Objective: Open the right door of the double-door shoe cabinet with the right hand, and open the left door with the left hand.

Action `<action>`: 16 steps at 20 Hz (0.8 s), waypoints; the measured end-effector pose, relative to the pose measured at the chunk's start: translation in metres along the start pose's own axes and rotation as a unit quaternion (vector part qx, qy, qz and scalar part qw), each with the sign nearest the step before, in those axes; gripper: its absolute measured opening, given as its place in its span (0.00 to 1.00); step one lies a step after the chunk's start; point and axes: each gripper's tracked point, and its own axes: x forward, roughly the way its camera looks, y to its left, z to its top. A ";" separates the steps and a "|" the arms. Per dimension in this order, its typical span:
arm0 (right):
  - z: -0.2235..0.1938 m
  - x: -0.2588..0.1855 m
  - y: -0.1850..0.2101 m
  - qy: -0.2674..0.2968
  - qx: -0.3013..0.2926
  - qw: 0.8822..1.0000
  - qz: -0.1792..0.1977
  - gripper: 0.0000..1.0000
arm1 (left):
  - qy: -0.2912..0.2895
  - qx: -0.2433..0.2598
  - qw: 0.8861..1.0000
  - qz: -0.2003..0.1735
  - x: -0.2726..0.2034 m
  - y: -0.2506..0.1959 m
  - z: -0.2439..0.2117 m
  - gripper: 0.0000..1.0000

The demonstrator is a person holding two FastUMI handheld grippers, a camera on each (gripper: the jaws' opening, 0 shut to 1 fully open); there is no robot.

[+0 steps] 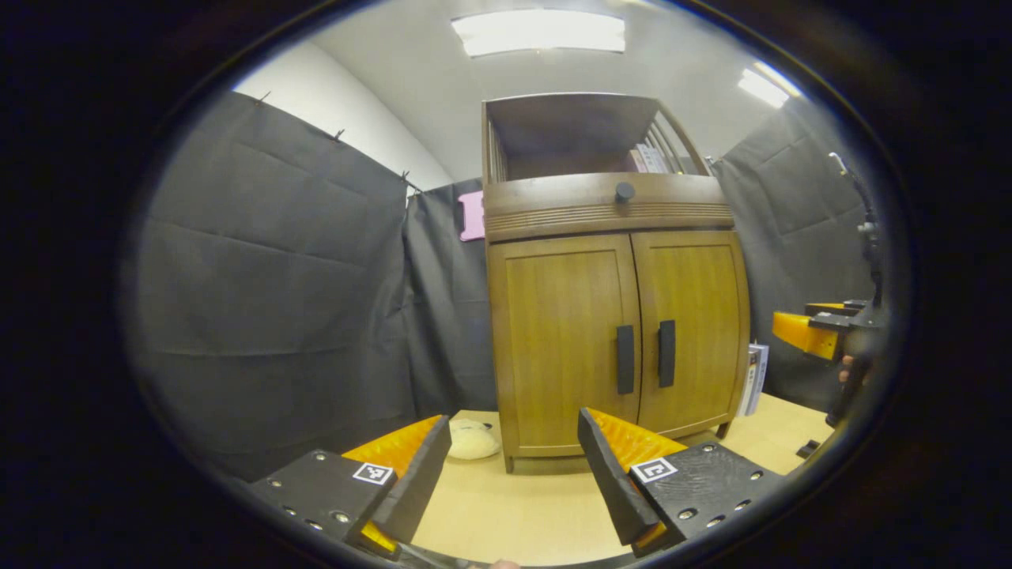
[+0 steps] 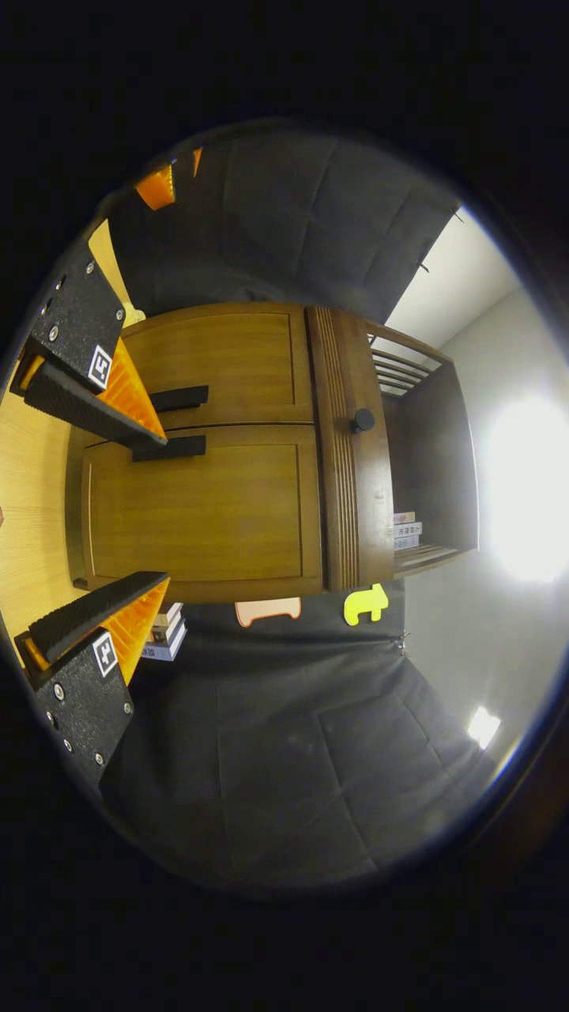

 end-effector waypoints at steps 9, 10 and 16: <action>-0.003 0.060 0.037 0.005 0.019 0.999 0.035 0.95 | -0.001 0.000 0.999 0.035 -0.003 0.003 0.000 0.99; -0.005 0.068 0.041 0.007 0.019 0.999 0.039 0.95 | -0.001 0.000 0.999 0.037 -0.003 0.003 0.000 0.99; -0.009 0.109 0.066 -0.006 0.012 0.998 0.068 0.95 | 0.006 0.000 0.998 0.057 -0.002 0.008 0.001 0.99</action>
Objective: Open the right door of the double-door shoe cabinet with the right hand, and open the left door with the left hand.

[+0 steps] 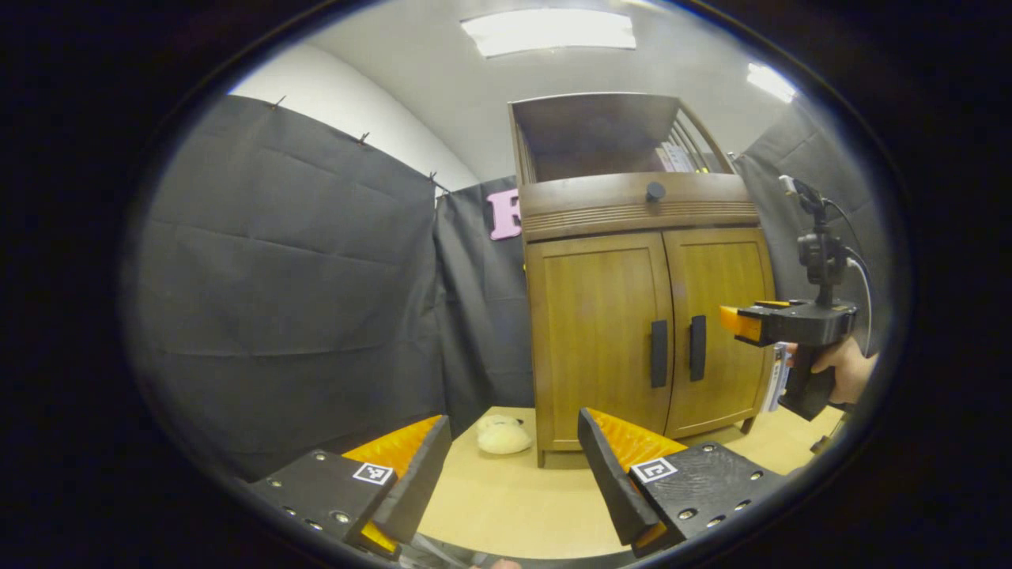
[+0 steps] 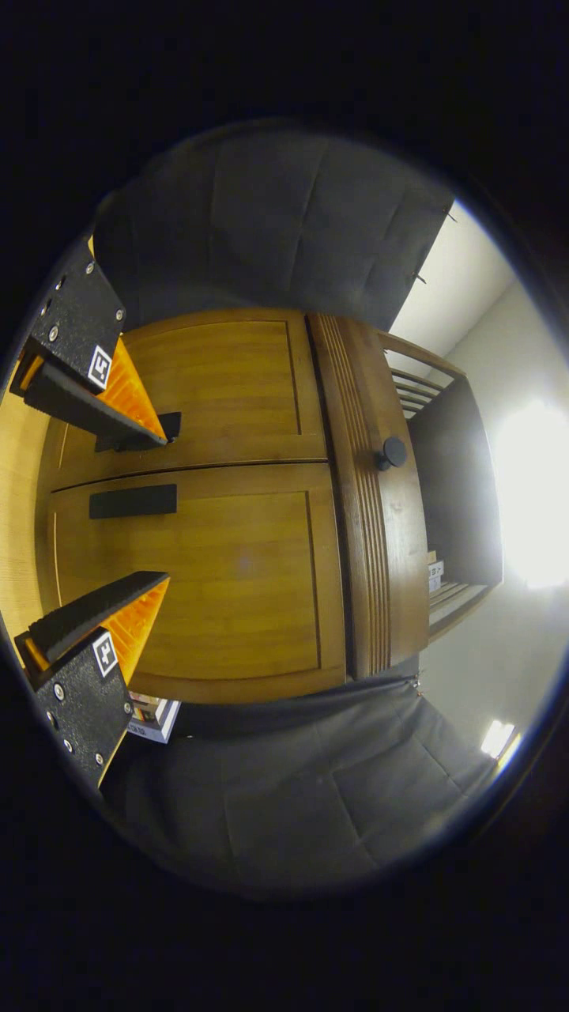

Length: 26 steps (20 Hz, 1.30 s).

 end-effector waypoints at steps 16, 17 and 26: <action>-0.093 0.097 -0.016 0.109 0.043 0.993 -0.016 0.71 | 0.003 0.009 0.997 0.075 0.000 0.012 0.002 0.92; -0.096 0.099 -0.015 0.113 0.051 0.992 -0.015 0.70 | 0.003 0.009 0.997 0.079 -0.001 0.012 0.001 0.99; -0.100 0.108 -0.018 0.127 0.034 0.991 -0.017 0.27 | -0.005 0.009 0.996 0.092 -0.003 0.014 0.004 0.92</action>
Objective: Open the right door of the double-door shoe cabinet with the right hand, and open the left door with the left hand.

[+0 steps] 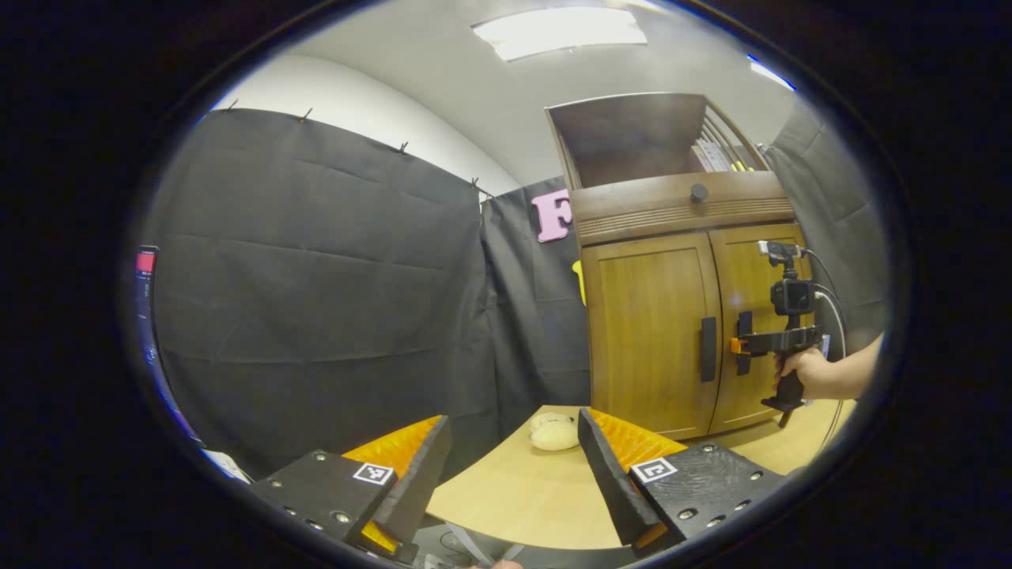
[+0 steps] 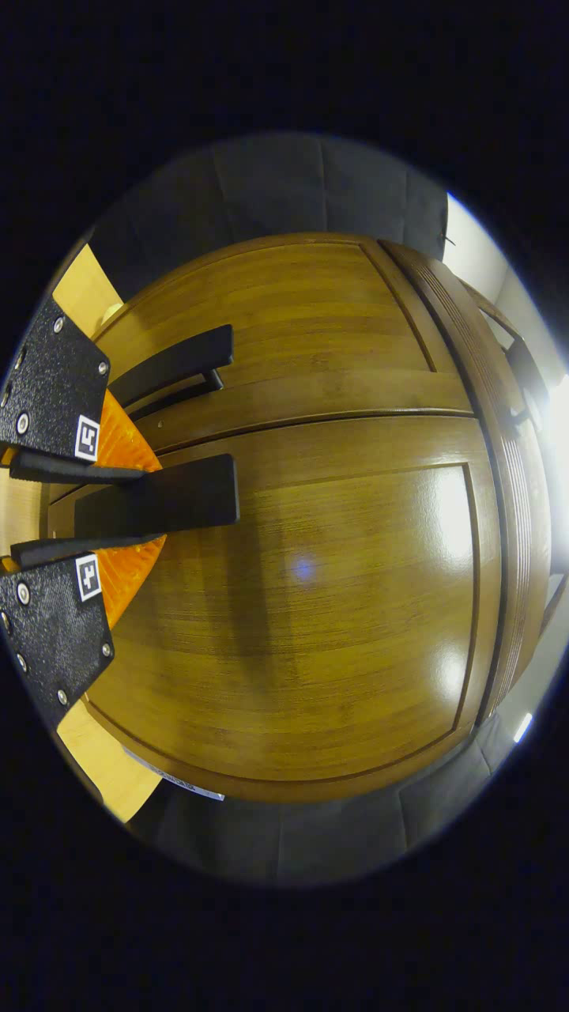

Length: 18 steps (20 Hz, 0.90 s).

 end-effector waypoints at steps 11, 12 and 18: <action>-0.004 -0.047 -0.003 0.003 -0.005 1.000 0.025 0.29 | -0.008 -0.006 0.999 -0.036 0.005 -0.008 0.002 0.93; -0.003 -0.053 -0.005 0.004 -0.006 1.000 0.027 0.30 | -0.010 -0.007 0.999 -0.041 0.006 -0.009 0.002 0.93; -0.005 -0.088 -0.014 0.004 -0.005 0.999 0.035 0.29 | -0.017 -0.013 0.996 -0.084 0.005 -0.014 0.001 0.92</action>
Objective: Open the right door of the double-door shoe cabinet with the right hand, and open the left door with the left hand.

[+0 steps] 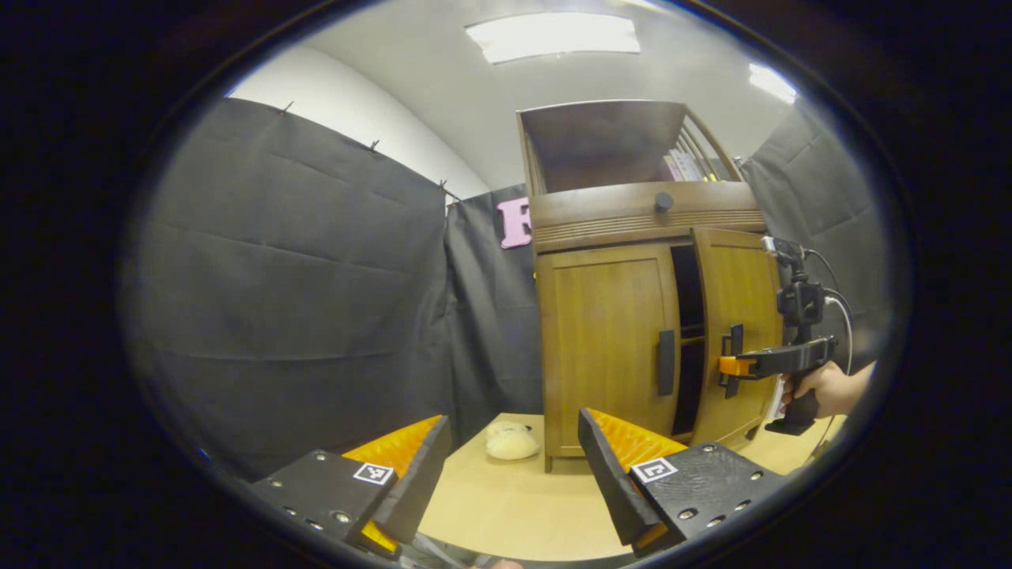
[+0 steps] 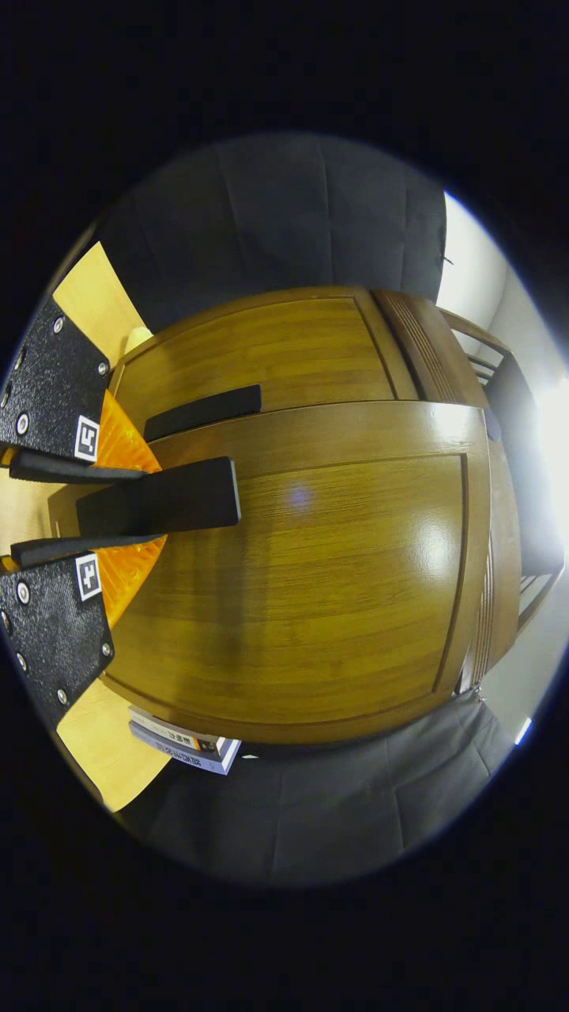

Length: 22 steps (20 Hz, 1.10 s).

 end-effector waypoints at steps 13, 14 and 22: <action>-0.011 -0.068 -0.034 0.006 0.017 1.000 0.005 0.22 | -0.001 -0.012 0.997 -0.080 -0.019 -0.008 0.012 0.92; -0.011 -0.074 -0.038 0.004 0.019 1.000 0.003 0.24 | 0.000 -0.009 0.996 -0.085 -0.020 -0.009 0.012 0.99; -0.012 -0.120 -0.084 0.008 0.035 0.999 -0.024 0.23 | -0.003 -0.007 0.995 -0.095 -0.019 -0.012 0.012 0.92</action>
